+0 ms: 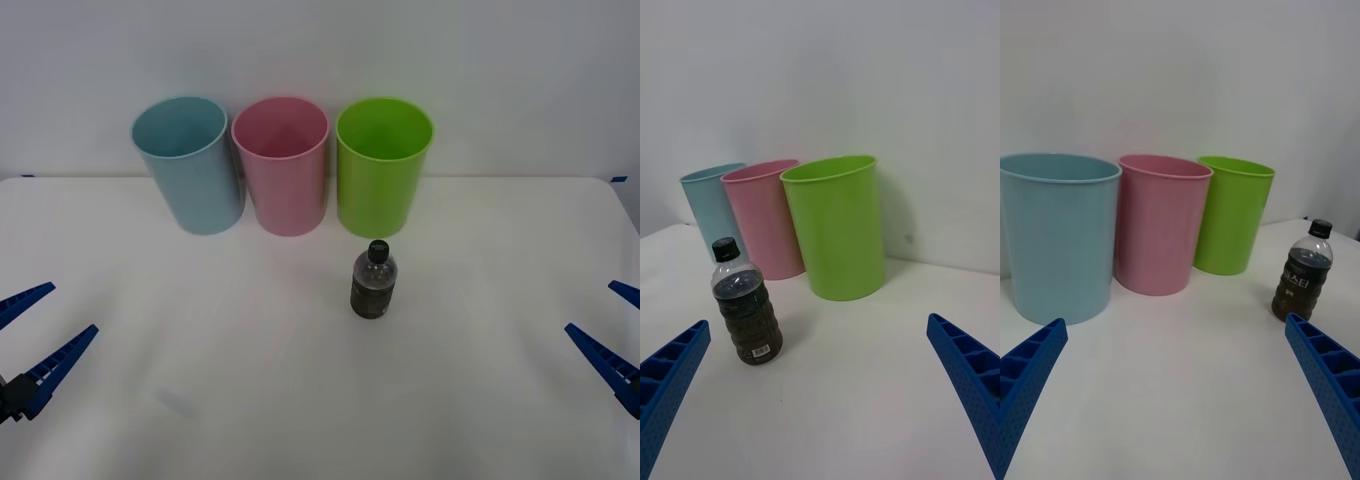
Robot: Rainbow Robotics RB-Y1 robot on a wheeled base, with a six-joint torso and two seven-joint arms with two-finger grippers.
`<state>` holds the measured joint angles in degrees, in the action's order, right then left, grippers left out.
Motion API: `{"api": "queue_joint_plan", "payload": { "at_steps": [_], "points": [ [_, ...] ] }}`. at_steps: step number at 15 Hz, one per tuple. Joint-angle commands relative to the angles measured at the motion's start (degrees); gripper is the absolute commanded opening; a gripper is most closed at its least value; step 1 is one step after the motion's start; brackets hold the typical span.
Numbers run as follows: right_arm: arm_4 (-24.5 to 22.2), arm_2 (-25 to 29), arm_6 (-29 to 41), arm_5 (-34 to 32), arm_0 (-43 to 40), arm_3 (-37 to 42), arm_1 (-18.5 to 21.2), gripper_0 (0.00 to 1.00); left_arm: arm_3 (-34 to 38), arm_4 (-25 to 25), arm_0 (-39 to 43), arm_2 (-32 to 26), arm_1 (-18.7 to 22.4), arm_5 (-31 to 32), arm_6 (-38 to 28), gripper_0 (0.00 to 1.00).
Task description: Grasp the object on the table and drop it into the matching bin: aluminum can to the light blue bin, PET bottle to the pink bin.
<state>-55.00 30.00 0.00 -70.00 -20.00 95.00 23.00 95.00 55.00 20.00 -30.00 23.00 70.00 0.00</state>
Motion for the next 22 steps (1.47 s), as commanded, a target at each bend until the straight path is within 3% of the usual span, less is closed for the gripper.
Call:
{"api": "queue_joint_plan", "payload": {
  "at_steps": [1,3,9,14,22],
  "points": [
    [0.00,0.00,0.00,0.00,0.00,0.00,0.00,1.00,0.00,0.00,0.00,0.00,0.00,0.00,0.00,1.00],
    [-2.04,0.15,0.35,-0.14,-1.18,0.27,-1.03,1.00,0.00,0.00,0.00,0.00,0.00,0.00,0.00,1.00],
    [-2.48,-2.05,0.18,1.36,-3.56,3.61,-0.94,1.00,0.00,0.00,0.00,0.00,0.00,0.00,0.00,1.00],
    [-3.71,-7.76,-0.97,3.55,-3.29,3.44,-0.15,1.00,0.00,0.00,0.00,0.00,0.00,0.00,0.00,1.00],
    [-6.26,-17.78,-6.77,13.57,-0.30,3.44,-0.24,1.00,0.00,0.00,0.00,0.00,0.00,0.00,0.00,1.00]
  ]
}}
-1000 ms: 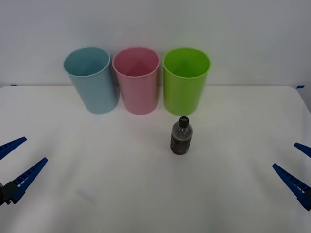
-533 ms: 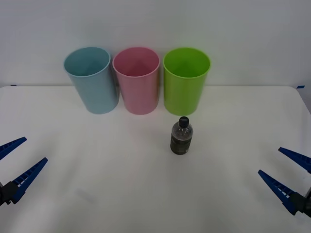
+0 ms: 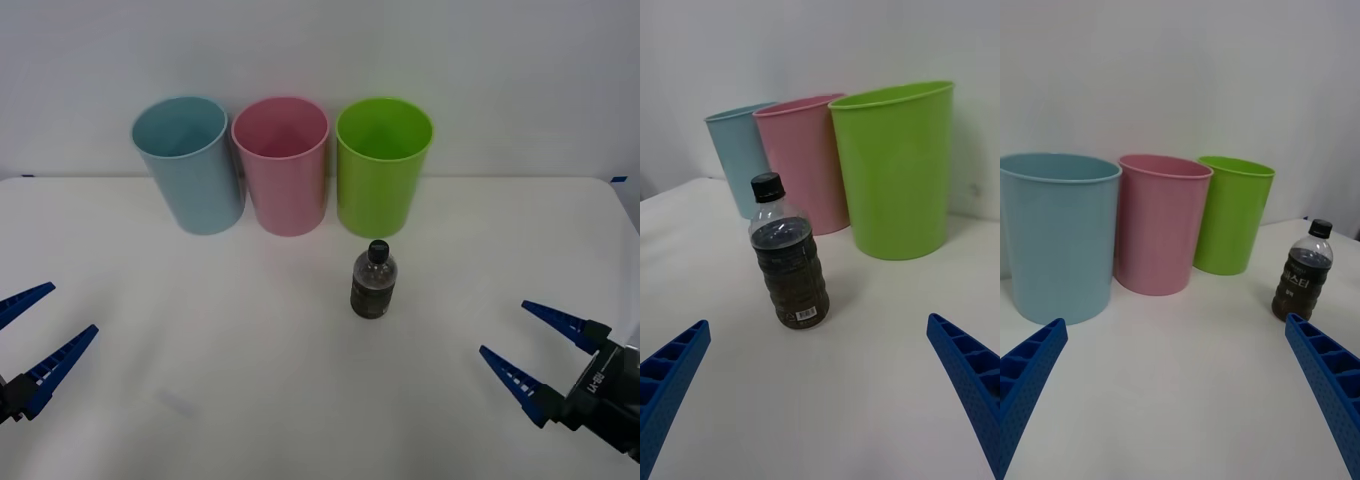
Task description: Grasp the object on the table and drop it into the matching bin: aluminum can to the light blue bin, PET bottle to the pink bin.
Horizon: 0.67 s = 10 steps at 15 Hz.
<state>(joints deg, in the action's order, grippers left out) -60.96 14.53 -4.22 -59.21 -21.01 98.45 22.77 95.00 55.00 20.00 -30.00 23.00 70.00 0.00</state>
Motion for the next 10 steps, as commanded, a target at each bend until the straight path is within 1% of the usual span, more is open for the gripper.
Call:
{"api": "queue_joint_plan", "payload": {
  "at_steps": [1,2,3,10],
  "points": [
    [-0.30,-3.45,-5.01,4.27,1.06,-0.01,-0.10,1.00,0.00,0.00,0.00,0.00,0.00,0.00,0.00,1.00],
    [0.05,-5.30,-7.21,6.47,1.67,-0.63,-0.18,1.00,0.00,0.00,0.00,0.00,0.00,0.00,0.00,1.00],
    [0.23,-6.44,-8.61,7.00,3.08,-2.21,-0.36,1.00,0.00,0.00,0.00,0.00,0.00,0.00,0.00,1.00],
    [-2.49,-9.17,-10.46,7.00,13.45,-14.78,-3.35,1.00,0.00,0.00,0.00,0.00,0.00,0.00,0.00,1.00]
  ]
}}
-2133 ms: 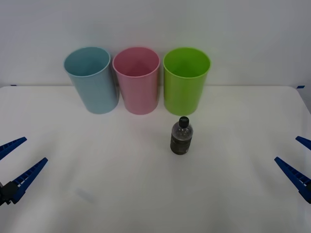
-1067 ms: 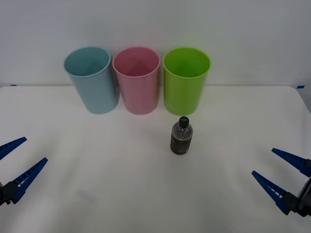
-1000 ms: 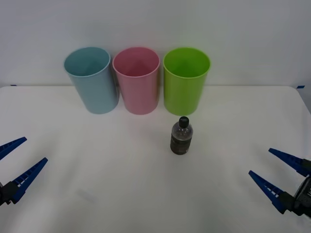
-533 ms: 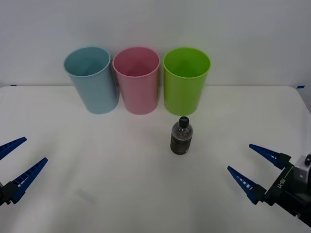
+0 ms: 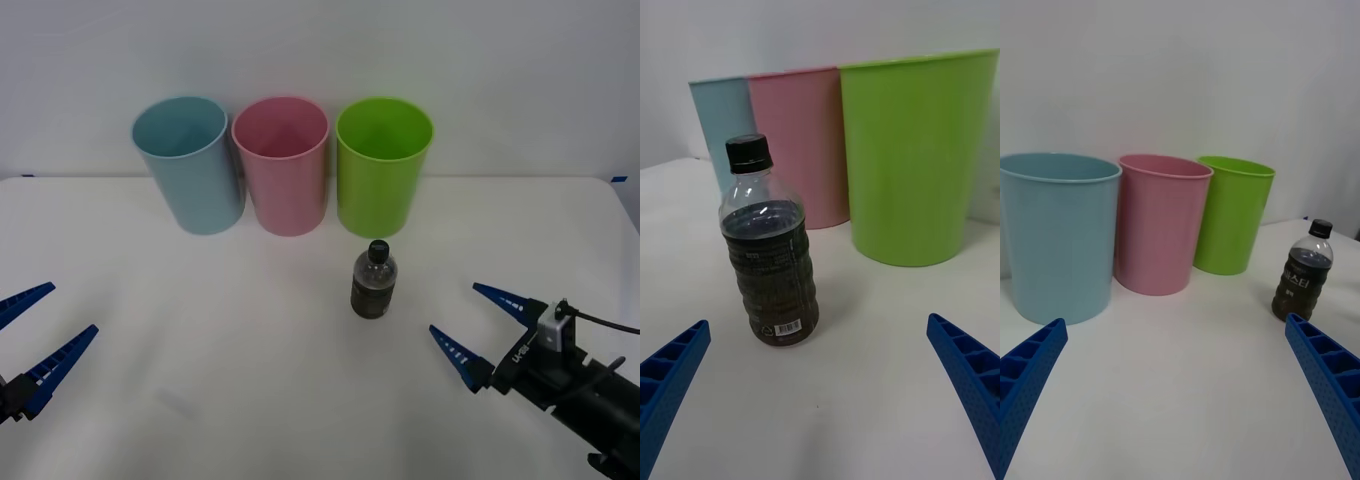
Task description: Grasp the object on the table and drop it into the matching bin: aluminum can to the light blue bin, PET bottle to the pink bin.
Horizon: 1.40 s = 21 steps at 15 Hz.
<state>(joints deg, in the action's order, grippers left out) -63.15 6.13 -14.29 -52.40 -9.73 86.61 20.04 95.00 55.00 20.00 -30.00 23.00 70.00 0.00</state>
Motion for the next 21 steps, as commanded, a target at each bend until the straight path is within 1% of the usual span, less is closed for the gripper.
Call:
{"api": "queue_joint_plan", "payload": {
  "at_steps": [1,4,7,12,21],
  "points": [
    [-0.31,-1.65,-0.74,0.46,3.57,-4.61,-0.97,1.00,0.00,0.00,0.00,0.00,0.00,0.00,0.00,1.00],
    [-0.31,-3.94,-1.71,2.75,6.21,-6.90,-1.76,1.00,0.00,0.00,0.00,0.00,0.00,0.00,0.00,1.00],
    [-0.31,-6.57,-2.50,6.79,7.53,-6.90,-2.64,1.00,0.00,0.00,0.00,0.00,0.00,0.00,0.00,1.00],
    [0.40,-11.85,-2.94,13.12,9.20,-6.90,-2.73,1.00,0.00,0.00,0.00,0.00,0.00,0.00,0.00,1.00],
    [0.40,-16.94,-3.55,20.76,11.75,-6.90,-3.87,1.00,0.00,0.00,0.00,0.00,0.00,0.00,0.00,1.00]
  ]
}}
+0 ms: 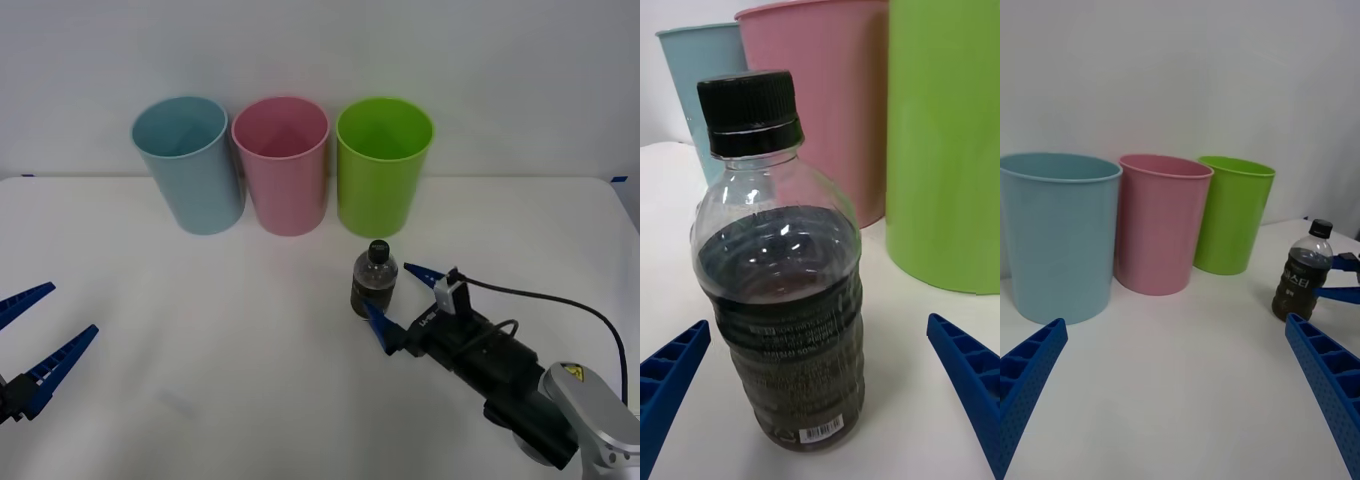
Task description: Grasp the object on the table and drop it into the matching bin: aluminum can to the light blue bin, PET bottle to the pink bin.
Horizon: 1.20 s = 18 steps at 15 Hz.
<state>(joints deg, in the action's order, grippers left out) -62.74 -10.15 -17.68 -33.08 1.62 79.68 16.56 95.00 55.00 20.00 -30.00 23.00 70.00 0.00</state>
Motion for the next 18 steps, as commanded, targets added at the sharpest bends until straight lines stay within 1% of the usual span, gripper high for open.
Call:
{"api": "queue_joint_plan", "payload": {
  "at_steps": [1,7,11,12,13,14,15,18],
  "points": [
    [-0.02,-1.28,-0.16,2.50,0.67,0.04,-0.57,1.00,0.00,0.00,0.00,0.00,0.00,0.00,0.00,1.00],
    [-0.02,-3.48,-0.60,5.31,1.55,-0.05,-1.36,1.00,0.00,0.00,0.00,0.00,0.00,0.00,0.00,1.00],
    [-0.02,-3.83,-1.13,6.19,1.72,-0.05,-1.54,1.00,0.00,0.00,0.00,0.00,0.00,0.00,0.00,1.00],
    [-0.02,-3.83,-1.30,6.36,1.72,-0.05,-1.54,0.62,0.00,0.00,0.00,0.00,0.00,0.00,0.00,1.00],
    [-0.02,-3.83,-1.48,6.36,1.81,0.04,-1.54,0.29,0.00,0.00,0.00,0.00,0.00,0.00,0.00,1.00],
    [0.07,-3.83,-1.74,6.19,1.90,0.04,-1.62,0.12,0.00,0.00,0.00,0.00,0.00,0.00,0.00,1.00],
    [-0.02,-3.83,-1.92,6.19,1.90,0.04,-1.71,0.00,0.00,0.00,0.00,0.00,0.00,0.00,0.00,1.00],
    [-0.02,-3.83,-2.09,6.19,1.99,-0.05,-1.80,0.00,0.00,0.00,0.00,0.00,0.00,0.00,0.00,1.00]
  ]
}}
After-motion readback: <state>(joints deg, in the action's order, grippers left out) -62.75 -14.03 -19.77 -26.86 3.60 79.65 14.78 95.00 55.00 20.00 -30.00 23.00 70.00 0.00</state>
